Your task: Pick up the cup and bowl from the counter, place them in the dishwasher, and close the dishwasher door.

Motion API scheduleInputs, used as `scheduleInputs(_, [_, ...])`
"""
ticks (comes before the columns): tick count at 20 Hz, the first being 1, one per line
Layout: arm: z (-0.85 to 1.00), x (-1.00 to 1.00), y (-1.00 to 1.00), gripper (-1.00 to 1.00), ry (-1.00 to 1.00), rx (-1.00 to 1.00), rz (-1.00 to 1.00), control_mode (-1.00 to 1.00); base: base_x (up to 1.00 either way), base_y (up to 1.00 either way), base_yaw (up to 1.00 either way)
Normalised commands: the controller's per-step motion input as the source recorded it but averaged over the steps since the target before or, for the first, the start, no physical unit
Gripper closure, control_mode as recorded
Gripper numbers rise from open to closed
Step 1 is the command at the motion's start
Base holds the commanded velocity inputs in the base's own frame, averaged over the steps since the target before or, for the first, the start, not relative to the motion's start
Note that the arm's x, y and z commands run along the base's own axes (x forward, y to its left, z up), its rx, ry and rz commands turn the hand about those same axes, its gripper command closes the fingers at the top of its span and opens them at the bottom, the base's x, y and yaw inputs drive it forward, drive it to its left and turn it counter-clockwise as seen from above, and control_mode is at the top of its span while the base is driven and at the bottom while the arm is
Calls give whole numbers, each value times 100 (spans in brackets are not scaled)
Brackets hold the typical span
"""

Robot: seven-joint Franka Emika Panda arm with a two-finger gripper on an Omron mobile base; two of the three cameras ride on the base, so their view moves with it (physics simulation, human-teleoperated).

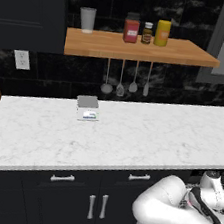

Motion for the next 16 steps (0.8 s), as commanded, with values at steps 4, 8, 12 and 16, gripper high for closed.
scheduleInputs(4, [-43,0,0,100,0,0,0,-100,0,0,0])
scheduleInputs(8, [-44,0,0,100,0,0,0,-100,0,0,0])
scheduleInputs(12, [-40,0,0,100,0,0,0,-100,0,0,0])
scheduleInputs(16, [-18,0,0,100,0,0,0,-100,0,0,0])
